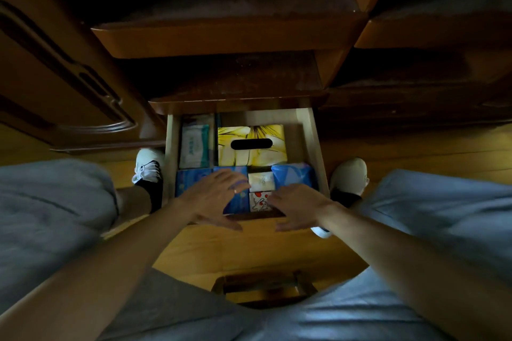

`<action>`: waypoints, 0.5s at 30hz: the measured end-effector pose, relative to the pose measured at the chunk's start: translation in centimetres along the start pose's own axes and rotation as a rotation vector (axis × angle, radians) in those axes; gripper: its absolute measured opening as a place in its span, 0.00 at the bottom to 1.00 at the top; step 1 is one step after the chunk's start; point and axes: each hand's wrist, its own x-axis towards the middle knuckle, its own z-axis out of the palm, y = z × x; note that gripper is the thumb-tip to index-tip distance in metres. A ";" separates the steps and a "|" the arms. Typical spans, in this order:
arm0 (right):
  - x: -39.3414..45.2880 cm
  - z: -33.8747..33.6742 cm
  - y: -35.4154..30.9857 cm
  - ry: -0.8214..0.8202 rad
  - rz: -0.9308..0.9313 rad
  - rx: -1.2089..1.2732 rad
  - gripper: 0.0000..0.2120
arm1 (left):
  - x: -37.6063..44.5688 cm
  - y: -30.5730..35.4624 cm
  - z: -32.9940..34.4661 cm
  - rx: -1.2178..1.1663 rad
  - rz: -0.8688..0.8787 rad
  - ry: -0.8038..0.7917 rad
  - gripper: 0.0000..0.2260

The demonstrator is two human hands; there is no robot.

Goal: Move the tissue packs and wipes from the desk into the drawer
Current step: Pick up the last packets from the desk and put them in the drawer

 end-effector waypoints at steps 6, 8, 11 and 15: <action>0.2 -1.3 -0.6 -0.034 -0.035 -0.134 0.20 | -1.8 0.0 1.4 0.111 -0.040 -0.038 0.44; 0.4 -1.3 -0.5 -0.037 -0.046 -0.195 0.20 | -1.5 -0.1 1.1 0.127 -0.055 -0.051 0.46; 0.9 -1.1 -0.1 0.017 -0.043 -0.301 0.23 | -0.5 -0.2 0.5 0.208 -0.044 -0.056 0.50; 2.7 -2.6 1.9 0.099 0.192 -0.269 0.30 | 0.7 -1.7 -1.8 0.186 -0.267 0.084 0.53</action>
